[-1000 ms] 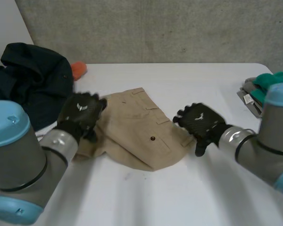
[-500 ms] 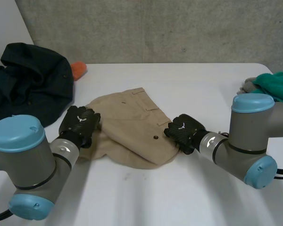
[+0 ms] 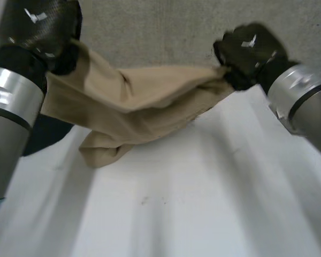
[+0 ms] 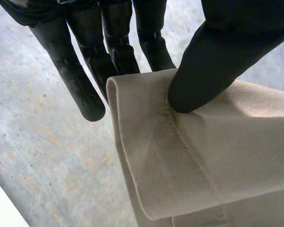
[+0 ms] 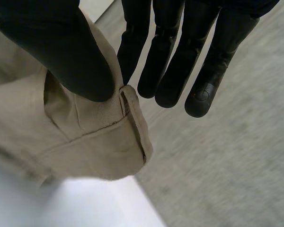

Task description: Fold the laundry.

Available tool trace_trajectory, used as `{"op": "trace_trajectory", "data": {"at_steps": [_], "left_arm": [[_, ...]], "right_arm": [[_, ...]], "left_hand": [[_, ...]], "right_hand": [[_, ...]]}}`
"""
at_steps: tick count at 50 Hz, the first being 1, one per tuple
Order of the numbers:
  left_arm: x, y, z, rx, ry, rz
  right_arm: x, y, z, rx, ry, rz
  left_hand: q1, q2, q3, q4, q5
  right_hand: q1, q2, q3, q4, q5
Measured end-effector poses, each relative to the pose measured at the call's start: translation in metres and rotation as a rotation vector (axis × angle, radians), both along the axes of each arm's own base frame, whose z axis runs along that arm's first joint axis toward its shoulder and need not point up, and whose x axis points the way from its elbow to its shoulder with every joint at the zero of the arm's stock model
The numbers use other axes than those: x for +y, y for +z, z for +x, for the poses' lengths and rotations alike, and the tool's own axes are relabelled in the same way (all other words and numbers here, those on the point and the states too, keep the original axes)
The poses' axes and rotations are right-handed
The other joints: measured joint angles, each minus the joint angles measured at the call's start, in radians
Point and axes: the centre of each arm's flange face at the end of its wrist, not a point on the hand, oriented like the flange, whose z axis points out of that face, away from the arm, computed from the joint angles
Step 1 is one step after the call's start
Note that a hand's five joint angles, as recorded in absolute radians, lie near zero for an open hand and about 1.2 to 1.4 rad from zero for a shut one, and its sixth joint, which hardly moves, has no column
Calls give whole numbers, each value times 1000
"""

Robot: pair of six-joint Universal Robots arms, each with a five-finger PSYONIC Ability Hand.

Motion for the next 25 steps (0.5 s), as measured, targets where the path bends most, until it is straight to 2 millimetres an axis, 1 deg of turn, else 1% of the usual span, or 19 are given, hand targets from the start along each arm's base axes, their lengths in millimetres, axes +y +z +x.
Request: {"op": "trace_trajectory", "data": {"at_steps": [2, 3, 4, 7, 9, 10, 11, 13, 15, 17, 19, 20, 22, 23, 25], "left_arm": [[9, 16, 3, 40, -22, -2], [12, 23, 5, 54, -32, -4], [18, 34, 7, 77, -47, -12], [29, 62, 12, 130, -78, -54], [33, 75, 14, 154, -88, -79], [37, 90, 16, 183, -99, -111], [39, 100, 18, 204, -106, -136], [42, 115, 20, 233, -116, -170], [40, 124, 20, 254, -123, -192], [36, 127, 18, 262, -125, -197], [27, 124, 15, 262, -125, -185], [14, 116, 9, 253, -120, -158], [-4, 101, 2, 234, -113, -111], [-13, 92, -2, 224, -109, -87], [-38, 67, -12, 197, -99, -23]], "right_arm": [[8, 23, -6, -30, -14, -38], [10, 31, -9, -38, -22, -53], [14, 44, -14, -51, -35, -77], [23, 73, -23, -78, -62, -141], [26, 85, -26, -91, -70, -171], [31, 98, -30, -105, -80, -206], [34, 108, -32, -117, -86, -234], [36, 121, -35, -132, -94, -271], [34, 129, -36, -143, -102, -296], [29, 130, -35, -144, -107, -301], [21, 127, -33, -141, -110, -293], [10, 119, -29, -131, -112, -270], [-5, 103, -23, -114, -111, -230], [-8, 99, -21, -108, -111, -219], [-29, 70, -11, -77, -106, -149]], "left_hand": [[0, 0, 0, 0, 0], [0, 0, 0, 0, 0], [0, 0, 2, 0, 0], [0, 2, 4, 0, 0], [0, 2, 4, 0, 0], [0, 2, 4, 0, 0], [0, 2, 4, 0, 0], [0, 2, 4, 0, 0], [0, 2, 4, 0, 0], [0, 2, 4, 0, 0], [0, 2, 4, 0, 0], [0, 2, 4, 0, 0], [0, 2, 4, 0, 0], [0, 2, 4, 0, 0], [0, 2, 4, 0, 0]], "right_hand": [[0, 0, 0, 0, 0], [0, 0, 0, 0, 0], [0, 0, 0, 0, 0], [0, 0, 0, 0, 0], [0, 0, 0, 0, 0], [0, 0, 0, 0, 0], [0, 0, 0, 0, 0], [0, 0, 0, 0, 1], [0, 0, 1, 0, 1], [0, 0, 1, 0, 1], [0, 0, 1, 0, 1], [0, 0, 1, 0, 1], [0, 0, 1, 0, 1], [0, 0, 1, 1, 1], [0, 0, 1, 1, 2]]}}
